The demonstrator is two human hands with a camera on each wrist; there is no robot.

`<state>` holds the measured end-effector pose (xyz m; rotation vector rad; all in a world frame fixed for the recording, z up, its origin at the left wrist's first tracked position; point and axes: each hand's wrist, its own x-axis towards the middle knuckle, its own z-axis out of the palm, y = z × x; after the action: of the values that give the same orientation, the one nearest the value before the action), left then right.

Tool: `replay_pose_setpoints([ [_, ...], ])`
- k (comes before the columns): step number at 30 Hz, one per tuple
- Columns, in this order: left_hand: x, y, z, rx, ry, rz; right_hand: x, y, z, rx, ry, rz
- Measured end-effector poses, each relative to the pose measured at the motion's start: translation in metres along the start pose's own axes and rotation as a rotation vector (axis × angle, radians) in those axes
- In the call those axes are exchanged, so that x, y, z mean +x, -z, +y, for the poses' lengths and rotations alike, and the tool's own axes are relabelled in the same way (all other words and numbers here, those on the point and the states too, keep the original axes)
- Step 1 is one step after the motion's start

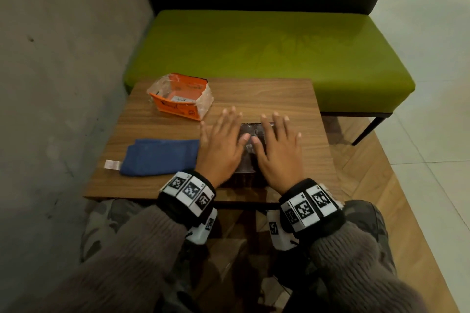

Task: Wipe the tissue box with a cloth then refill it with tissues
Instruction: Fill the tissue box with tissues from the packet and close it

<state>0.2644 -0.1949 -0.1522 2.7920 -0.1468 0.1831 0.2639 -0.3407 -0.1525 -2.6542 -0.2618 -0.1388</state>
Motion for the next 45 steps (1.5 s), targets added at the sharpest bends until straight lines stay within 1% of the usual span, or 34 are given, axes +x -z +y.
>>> replay_pose_setpoints([
  [1,-0.002,-0.006,0.002,0.082,-0.013,-0.068,0.004,-0.003,-0.002,-0.067,0.023,-0.072],
  [3,-0.001,-0.014,0.000,0.155,-0.012,-0.131,0.009,-0.009,-0.002,-0.134,0.028,-0.183],
  [6,-0.001,-0.017,-0.006,0.089,-0.030,-0.143,0.010,-0.011,0.000,-0.162,0.031,-0.263],
  [8,0.000,-0.016,-0.008,-0.043,-0.015,-0.108,0.010,-0.010,0.000,-0.160,0.029,-0.267],
  [9,0.000,-0.018,-0.010,-0.152,0.038,-0.064,0.011,-0.008,0.000,-0.144,0.010,-0.260],
  [10,-0.001,-0.018,-0.012,-0.286,0.131,-0.014,0.009,-0.006,0.002,-0.117,-0.035,-0.244],
  [12,-0.006,-0.015,-0.018,-0.562,0.400,0.070,0.007,-0.002,0.011,-0.007,-0.208,-0.186],
  [13,-0.008,-0.012,-0.023,-0.649,0.539,0.087,0.007,0.003,0.017,0.104,-0.320,-0.162],
  [14,-0.009,-0.006,-0.026,-0.677,0.643,0.064,0.009,0.008,0.025,0.228,-0.420,-0.160],
  [15,-0.009,0.002,-0.028,-0.671,0.696,0.000,0.011,0.011,0.032,0.329,-0.492,-0.192],
  [16,-0.008,0.008,-0.029,-0.682,0.707,-0.086,0.012,0.014,0.036,0.388,-0.530,-0.253],
  [18,-0.002,0.018,-0.027,-0.750,0.673,-0.272,0.013,0.017,0.036,0.411,-0.516,-0.363],
  [19,0.001,0.021,-0.027,-0.746,0.636,-0.331,0.014,0.020,0.034,0.389,-0.486,-0.394],
  [21,0.007,0.023,-0.027,-0.671,0.539,-0.362,0.015,0.023,0.031,0.336,-0.417,-0.401],
  [23,0.009,0.026,-0.029,-0.669,0.481,-0.294,0.015,0.027,0.031,0.340,-0.334,-0.343],
  [25,0.007,0.032,-0.031,-0.778,0.453,-0.200,0.015,0.031,0.032,0.412,-0.260,-0.259],
  [28,0.002,0.038,-0.032,-0.987,0.495,-0.114,0.018,0.034,0.028,0.536,-0.197,-0.162],
  [29,0.000,0.040,-0.030,-1.033,0.491,-0.104,0.019,0.034,0.026,0.599,-0.191,-0.129],
  [31,-0.006,0.038,-0.023,-1.073,0.450,-0.111,0.018,0.034,0.020,0.789,-0.233,-0.084],
  [33,-0.010,0.032,-0.017,-1.082,0.391,-0.041,0.018,0.029,0.015,0.904,-0.270,-0.037],
  [35,-0.011,0.026,-0.021,-0.996,0.307,0.079,0.015,0.021,0.015,0.814,-0.256,0.011],
  [36,-0.012,0.025,-0.025,-0.928,0.251,0.111,0.012,0.017,0.018,0.736,-0.233,0.020],
  [38,-0.016,0.027,-0.029,-0.838,0.157,0.113,0.006,0.015,0.021,0.661,-0.202,-0.001],
  [39,-0.018,0.028,-0.029,-0.832,0.140,0.090,0.002,0.015,0.022,0.657,-0.191,-0.032],
  [42,-0.029,0.032,-0.027,-0.808,0.183,0.011,-0.010,0.013,0.024,0.632,-0.150,-0.079],
  [45,-0.042,0.030,-0.025,-0.637,0.221,-0.054,-0.025,0.007,0.025,0.609,-0.126,-0.089],
])
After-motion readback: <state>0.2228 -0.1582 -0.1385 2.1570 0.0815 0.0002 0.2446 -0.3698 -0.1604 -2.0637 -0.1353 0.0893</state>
